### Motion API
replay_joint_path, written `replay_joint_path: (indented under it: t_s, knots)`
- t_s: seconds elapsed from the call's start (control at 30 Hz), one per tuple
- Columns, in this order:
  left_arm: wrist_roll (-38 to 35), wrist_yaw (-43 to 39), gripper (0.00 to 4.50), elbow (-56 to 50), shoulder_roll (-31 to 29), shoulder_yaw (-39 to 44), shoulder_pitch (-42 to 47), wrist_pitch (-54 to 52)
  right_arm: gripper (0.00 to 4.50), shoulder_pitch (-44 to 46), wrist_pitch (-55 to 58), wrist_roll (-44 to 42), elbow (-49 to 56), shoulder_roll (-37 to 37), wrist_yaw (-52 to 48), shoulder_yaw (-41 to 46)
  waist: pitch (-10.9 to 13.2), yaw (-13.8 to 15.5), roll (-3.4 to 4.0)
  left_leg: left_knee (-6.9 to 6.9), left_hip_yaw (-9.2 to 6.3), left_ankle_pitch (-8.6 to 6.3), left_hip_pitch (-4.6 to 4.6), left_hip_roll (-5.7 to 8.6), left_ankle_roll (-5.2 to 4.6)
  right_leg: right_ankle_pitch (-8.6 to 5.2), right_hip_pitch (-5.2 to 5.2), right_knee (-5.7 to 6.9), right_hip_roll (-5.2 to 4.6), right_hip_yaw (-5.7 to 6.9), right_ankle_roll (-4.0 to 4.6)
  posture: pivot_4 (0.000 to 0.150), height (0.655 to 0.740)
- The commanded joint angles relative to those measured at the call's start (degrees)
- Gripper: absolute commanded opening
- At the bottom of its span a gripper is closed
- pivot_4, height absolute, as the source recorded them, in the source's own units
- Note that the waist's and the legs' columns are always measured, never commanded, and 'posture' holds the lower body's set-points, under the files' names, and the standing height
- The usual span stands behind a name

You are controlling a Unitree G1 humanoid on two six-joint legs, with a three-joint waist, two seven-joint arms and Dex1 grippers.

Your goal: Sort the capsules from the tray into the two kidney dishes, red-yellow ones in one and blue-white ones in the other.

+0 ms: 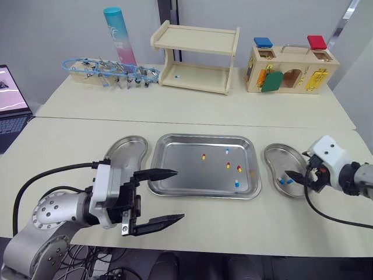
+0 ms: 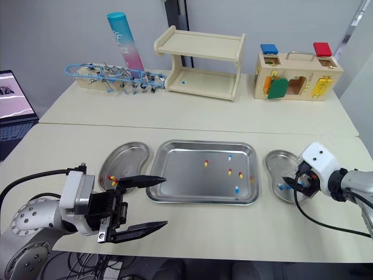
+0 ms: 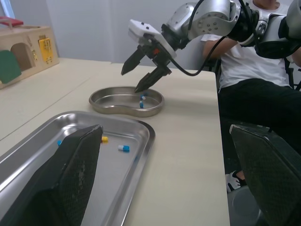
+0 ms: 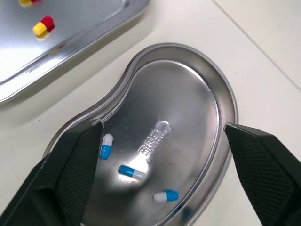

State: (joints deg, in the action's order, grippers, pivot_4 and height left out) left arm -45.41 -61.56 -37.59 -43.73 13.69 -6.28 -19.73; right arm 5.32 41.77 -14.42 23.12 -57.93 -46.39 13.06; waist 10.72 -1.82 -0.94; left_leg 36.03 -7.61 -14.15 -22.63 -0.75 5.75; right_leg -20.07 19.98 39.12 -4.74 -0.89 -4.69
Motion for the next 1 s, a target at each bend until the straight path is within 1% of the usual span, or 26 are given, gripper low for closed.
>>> replay_joint_path:
  t_s: [0.03,0.1,0.2,0.3,0.5,0.53,0.57,0.73,1.0]
  knots:
    - [2.05,5.16,4.5,0.86,-1.96,3.7,0.05,-2.57,4.19,-1.51,-13.18,0.99,-1.45,-1.36,-4.41,4.31,0.0,0.01,0.0,0.0,0.0,0.0,0.01,0.0,0.0,0.0,-0.01,0.0,0.0,0.0,0.0,0.15,0.74]
    - [0.77,9.97,4.5,5.15,-1.79,8.18,1.17,-5.2,4.19,-3.17,-23.41,1.67,-3.87,-1.95,-8.18,5.78,0.0,0.0,0.0,0.0,0.0,0.0,0.03,0.0,0.0,0.0,-0.03,0.0,0.0,0.0,0.0,0.15,0.74]
    - [4.24,10.46,4.5,14.73,-2.82,15.13,0.21,-3.2,4.19,-4.79,-31.7,1.61,-9.66,-3.38,-13.38,7.24,0.0,-0.26,0.0,-0.01,0.01,0.0,0.07,0.0,0.0,0.0,-0.05,0.0,0.0,0.0,0.0,0.15,0.74]
    - [10.69,12.01,4.5,26.26,-3.6,20.6,-1.23,1.54,4.19,-4.07,-34.74,0.76,-16.26,-4.52,-16.63,7.59,0.0,-0.56,0.0,0.0,0.04,0.0,0.09,0.0,0.0,0.0,-0.05,-0.01,0.0,-0.02,0.0,0.15,0.74]
    - [16.76,10.04,4.5,42.09,-5.09,28.24,-7.28,8.13,4.19,-5.89,-37.34,1.43,-27.15,-6.25,-20.64,8.66,0.0,-0.98,0.0,-0.04,0.04,0.0,0.09,0.0,0.0,0.0,-0.05,-0.04,0.0,-0.02,0.0,0.15,0.74]
    - [17.61,10.25,4.5,43.45,-5.05,28.67,-8.03,9.04,4.19,-6.51,-37.1,1.46,-28.25,-6.45,-20.88,9.05,0.0,-1.01,0.0,-0.04,0.04,0.0,0.1,0.0,0.0,0.0,-0.05,-0.03,-0.01,-0.02,0.0,0.15,0.74]
    - [18.19,10.48,4.5,44.28,-4.87,28.92,-8.43,9.96,4.35,-7.02,-37.15,1.47,-28.98,-6.61,-21.02,9.35,0.0,-0.97,0.0,-0.04,0.03,0.0,0.11,-0.01,0.0,0.0,-0.06,-0.02,-0.01,-0.01,0.0,0.15,0.74]
    - [15.92,8.91,4.5,41.87,-3.11,29.74,-11.37,8.8,4.35,-9.74,-34.99,0.04,-27.15,-5.92,-21.23,10.92,-0.01,-0.67,0.01,-0.03,0.03,0.0,0.13,-0.01,0.0,0.01,-0.11,0.0,-0.01,-0.02,-0.02,0.15,0.74]
    - [16.49,10.44,4.5,41.83,-2.82,30.23,-11.88,9.27,4.35,-9.83,-35.51,0.12,-26.37,-5.49,-20.12,10.9,-0.01,-0.54,0.01,-0.04,0.04,0.0,0.19,-0.02,0.0,0.01,-0.15,0.0,-0.01,-0.02,-0.02,0.15,0.74]
